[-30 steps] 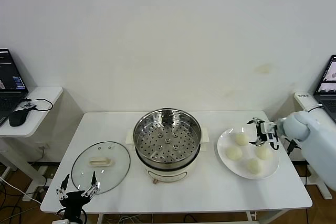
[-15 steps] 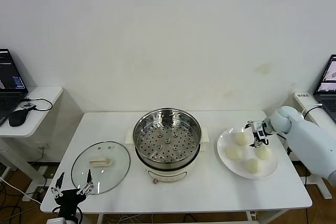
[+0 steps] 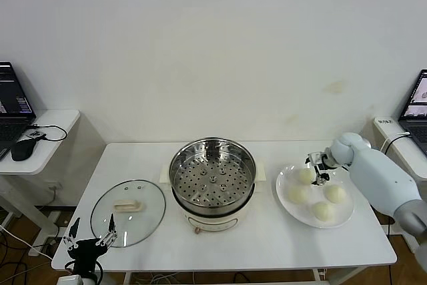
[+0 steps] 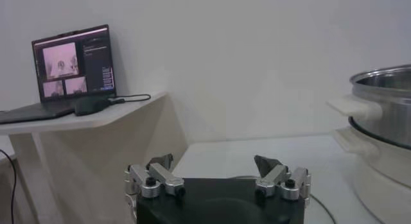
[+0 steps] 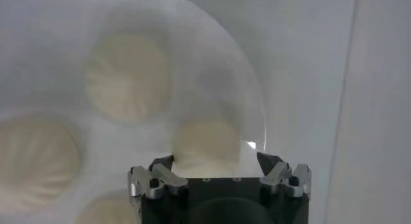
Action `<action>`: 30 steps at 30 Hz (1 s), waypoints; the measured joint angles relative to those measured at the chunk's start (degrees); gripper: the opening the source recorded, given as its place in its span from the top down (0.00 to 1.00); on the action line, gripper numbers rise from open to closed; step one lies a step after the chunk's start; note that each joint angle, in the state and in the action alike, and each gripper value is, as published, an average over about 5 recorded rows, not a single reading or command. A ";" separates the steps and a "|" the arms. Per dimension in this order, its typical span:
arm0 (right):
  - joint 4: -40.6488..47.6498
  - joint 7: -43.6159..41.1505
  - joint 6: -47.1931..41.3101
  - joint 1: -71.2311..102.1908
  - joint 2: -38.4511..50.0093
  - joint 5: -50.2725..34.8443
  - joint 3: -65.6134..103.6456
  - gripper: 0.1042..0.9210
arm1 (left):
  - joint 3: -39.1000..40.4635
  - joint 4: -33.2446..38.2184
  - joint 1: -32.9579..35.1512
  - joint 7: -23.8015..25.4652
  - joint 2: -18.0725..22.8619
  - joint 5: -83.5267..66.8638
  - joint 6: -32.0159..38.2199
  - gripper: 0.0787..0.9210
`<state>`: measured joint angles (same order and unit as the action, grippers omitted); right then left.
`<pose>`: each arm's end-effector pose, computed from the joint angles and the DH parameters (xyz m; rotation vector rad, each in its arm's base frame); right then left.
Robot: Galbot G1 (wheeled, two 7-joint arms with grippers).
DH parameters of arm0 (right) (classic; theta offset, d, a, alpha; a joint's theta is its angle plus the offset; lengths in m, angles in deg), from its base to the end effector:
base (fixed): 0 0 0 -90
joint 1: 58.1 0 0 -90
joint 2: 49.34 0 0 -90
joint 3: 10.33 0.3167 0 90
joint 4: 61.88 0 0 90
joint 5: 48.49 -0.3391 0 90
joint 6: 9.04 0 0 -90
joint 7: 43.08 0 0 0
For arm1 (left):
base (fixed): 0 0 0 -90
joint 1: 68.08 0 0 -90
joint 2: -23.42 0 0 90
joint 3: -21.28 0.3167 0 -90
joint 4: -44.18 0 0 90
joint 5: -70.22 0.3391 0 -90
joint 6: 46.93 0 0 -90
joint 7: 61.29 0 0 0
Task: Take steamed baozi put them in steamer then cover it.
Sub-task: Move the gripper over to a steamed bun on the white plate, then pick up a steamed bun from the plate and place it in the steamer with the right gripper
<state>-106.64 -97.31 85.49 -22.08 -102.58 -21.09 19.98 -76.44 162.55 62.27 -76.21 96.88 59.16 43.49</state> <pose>0.5319 -0.1685 -0.2377 1.1365 -1.3974 1.5882 0.1362 0.0827 -0.2964 0.3346 -2.9483 -0.2148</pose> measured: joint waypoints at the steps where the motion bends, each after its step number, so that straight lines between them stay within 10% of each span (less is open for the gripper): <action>1: 0.25 -0.01 0.02 -0.02 -0.21 0.10 -0.05 0.20 | 0.00 0.01 0.00 0.00 0.03 0.00 0.00 0.12; 30: -10.93 -3.29 -2.59 -9.26 7.40 -11.21 -7.41 0.37 | -0.32 1.53 0.78 0.35 -0.37 -1.39 0.43 0.12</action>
<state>-117.56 -100.59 82.90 -31.34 -95.17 -32.30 12.57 -76.77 164.08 63.05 -75.86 96.51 57.77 43.92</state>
